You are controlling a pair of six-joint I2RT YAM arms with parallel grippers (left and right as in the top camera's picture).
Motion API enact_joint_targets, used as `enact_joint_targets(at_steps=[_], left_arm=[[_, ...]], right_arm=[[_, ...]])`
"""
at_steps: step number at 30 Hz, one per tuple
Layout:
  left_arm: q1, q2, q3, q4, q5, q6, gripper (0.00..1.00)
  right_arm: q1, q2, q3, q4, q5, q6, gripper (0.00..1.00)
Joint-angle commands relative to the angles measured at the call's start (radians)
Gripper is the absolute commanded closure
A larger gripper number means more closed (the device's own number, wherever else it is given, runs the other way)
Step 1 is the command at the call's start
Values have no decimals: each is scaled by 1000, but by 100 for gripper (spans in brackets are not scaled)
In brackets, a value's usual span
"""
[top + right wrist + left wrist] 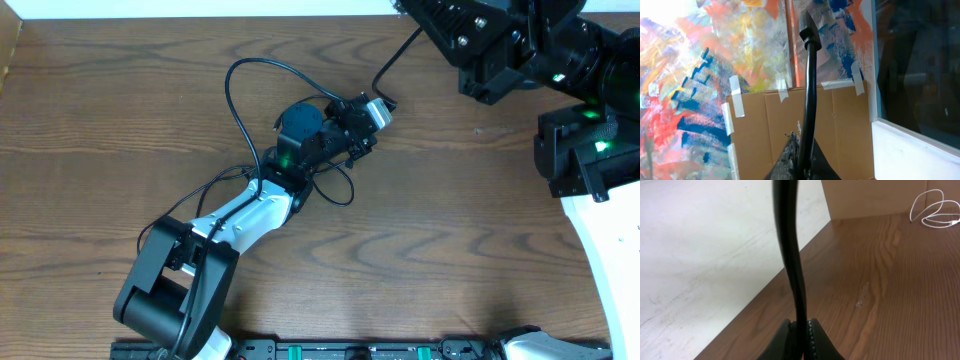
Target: Untangle cables
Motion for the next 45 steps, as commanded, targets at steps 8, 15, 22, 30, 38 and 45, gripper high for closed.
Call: enact_joint_targets(at_steps=[8,15,22,30,38,45], left_arm=[[60,-8,15,93,2,-213,93],[125,-133,15,137,114,-295,93],[133,-325,15,137,126,-309,93],[161,-486,15,137,125,-309,92],[211,-565,15,152,122,-309,93],[212,-569,15,288,121,-309,92]], right_arm=[[-26,-6,12,-53,43,-38,99],[-109,-5,12,-282,192,-186,99],[-142,16,12,-626,525,-386,99],[-140,93,12,-773,550,-424,99],[-128,183,12,-883,509,-435,99],[-88,268,12,-894,294,-584,99]])
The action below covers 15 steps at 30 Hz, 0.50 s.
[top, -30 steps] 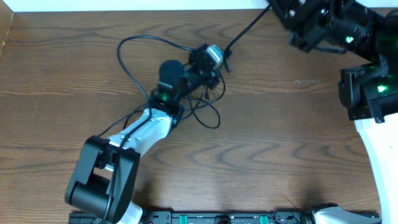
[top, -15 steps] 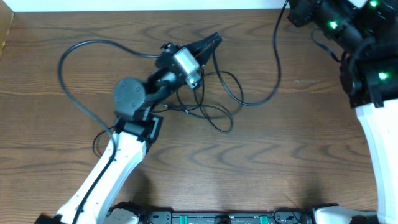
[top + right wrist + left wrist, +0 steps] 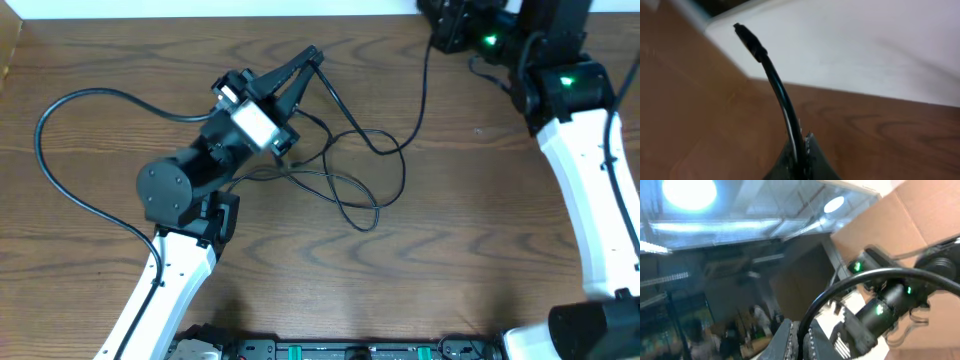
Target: Untangle cables
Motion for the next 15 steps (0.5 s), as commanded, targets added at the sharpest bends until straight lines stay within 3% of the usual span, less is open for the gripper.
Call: enact_joint_targets(at_steps=[1,7,15], left_arm=[[5,-18,15,45,11,-13,92],[28,-18,15,113,-31,-9,92],[109,-26,15,220,-40,-66,93]], right_arm=[[31,37,9,0,-150,-119,99],[76,85,9,-2,-383,-286,99],[150,127,8,-6,-402,-314,99]])
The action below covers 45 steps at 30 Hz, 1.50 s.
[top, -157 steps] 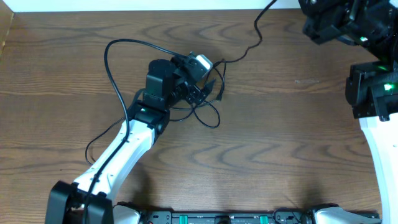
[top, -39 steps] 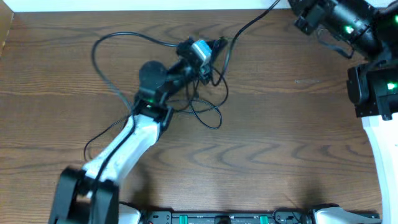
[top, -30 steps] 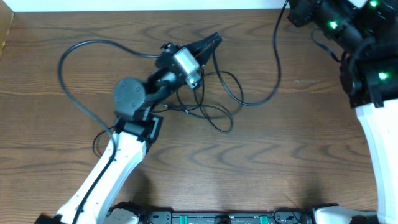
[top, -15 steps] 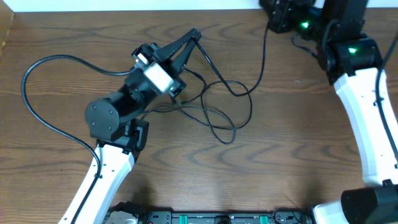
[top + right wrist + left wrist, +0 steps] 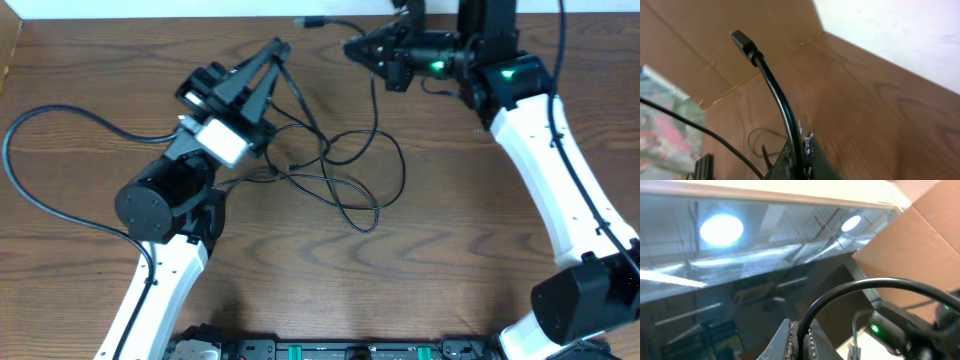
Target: Untangle cables
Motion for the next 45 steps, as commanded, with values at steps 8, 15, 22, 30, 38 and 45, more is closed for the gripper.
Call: enact_joint_targets(at_steps=[8,15,22,30,38,45], left_arm=[[45,-29,15,69,-23,-87,92],[78,-28,15,62,-23,-86,93],[130,-28,15,54,-23,-128,92],[132,-28,15,39,-22,-190,93],[131,-27,15,39,-16,-204,93],[131,-27,15,37,7,-225,93]], right_arm=[[146,46,8,-2,-47,-164,99],[216,48,8,-2,-47,-204,99],[235,48,8,-3,-51,-204,93],[259,57,8,0,-84,-204,70],[288,80,8,0,-85,-204,66],[323,80,8,-1,-71,-238,86]])
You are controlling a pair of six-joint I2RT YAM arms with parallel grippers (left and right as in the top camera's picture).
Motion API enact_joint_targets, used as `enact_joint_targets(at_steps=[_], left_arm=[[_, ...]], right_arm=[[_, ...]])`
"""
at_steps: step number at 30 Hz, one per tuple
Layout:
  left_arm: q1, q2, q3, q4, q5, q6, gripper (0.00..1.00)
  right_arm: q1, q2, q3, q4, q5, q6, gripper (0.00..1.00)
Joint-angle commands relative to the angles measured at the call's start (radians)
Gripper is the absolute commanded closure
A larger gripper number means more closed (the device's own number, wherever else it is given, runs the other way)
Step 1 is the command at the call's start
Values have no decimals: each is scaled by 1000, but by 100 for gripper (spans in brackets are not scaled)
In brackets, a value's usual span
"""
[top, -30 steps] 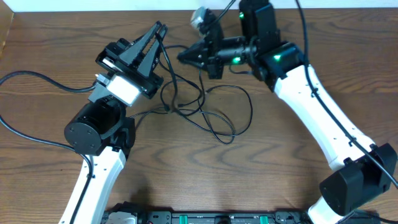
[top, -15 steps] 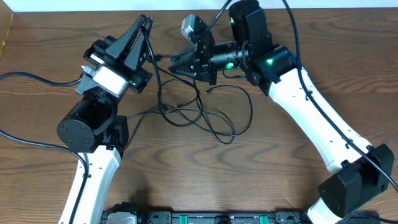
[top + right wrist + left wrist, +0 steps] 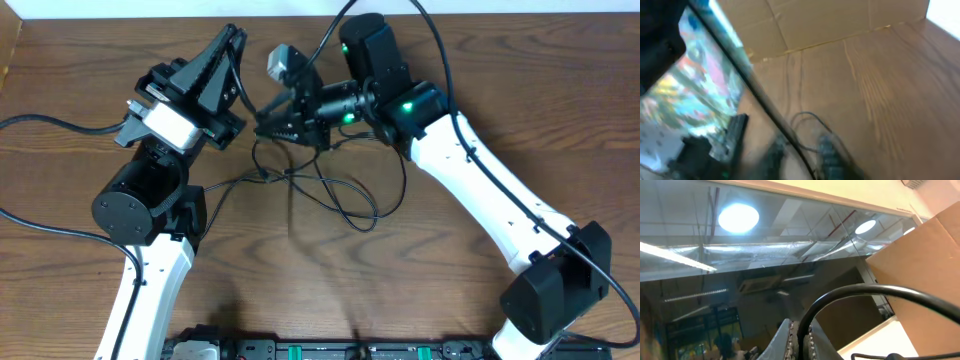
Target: Untangle cables
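Note:
A thick black cable [image 3: 855, 292] rises from my left gripper [image 3: 801, 330], which is shut on it and points up off the table. Overhead, the left gripper [image 3: 232, 36] is at the upper left, and the thick cable [image 3: 60, 125] trails off to the left edge. Thin black cables [image 3: 340, 195] lie in tangled loops at the table's middle. My right gripper [image 3: 263, 127] reaches left, just above the tangle and close to the left gripper. In the blurred right wrist view the right gripper [image 3: 800, 150] looks open, with a thin cable [image 3: 760, 100] running between its fingers.
The brown wooden table [image 3: 450, 290] carries everything. A cardboard wall [image 3: 830, 25] stands at the table's far edge. The right arm [image 3: 480, 190] stretches diagonally across the table's right half. A black rail [image 3: 330, 350] runs along the front edge.
My right gripper was shut on a plug-ended cable at the top centre. Now it is further left and lower by the tangle, open, with no plug in it. The left gripper sits slightly further left, still holding.
First the left gripper held a cable low at the table's middle, with the right gripper shut on a plug end at the far top right. Then the left stood raised at the upper left, with loops spread out. The right neared the centre, and is now open.

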Motion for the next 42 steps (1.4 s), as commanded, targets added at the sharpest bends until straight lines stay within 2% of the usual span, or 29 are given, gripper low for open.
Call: enact_joint_targets(at_steps=[1,3,6,7,10,11,16,18,20,26,29,35,42], left_arm=[[4,-18,15,9,13,-25,92],[5,-18,15,8,13,-24,92],[5,-18,15,-9,12,-24,83],[5,-18,15,-24,12,-24,76],[5,-18,15,-82,12,-24,73],[5,-18,15,-106,13,-24,67],[5,-18,15,-210,13,-24,67],[5,-18,15,-247,13,-24,67],[5,-18,15,-275,13,-24,60],[5,-18,15,-378,13,-24,60],[5,-18,15,-425,13,-24,60],[5,-18,15,-485,13,-24,59],[5,-18,15,-530,13,-24,60]], right_arm=[[15,-1,8,-3,5,-17,99],[14,-1,8,-3,5,-17,99],[10,-2,8,9,-7,-16,99],[8,-2,8,20,-18,-8,99],[-10,-2,8,100,-63,56,99],[-19,-2,8,136,-73,87,99],[-78,-2,8,305,-75,257,99],[-116,-2,8,402,-84,377,99],[-148,-2,8,491,-106,472,99],[-224,-2,8,826,-177,797,99],[-236,-2,8,961,-182,882,99],[-274,-2,8,1138,-108,962,99],[-329,-2,8,1184,78,972,99]])
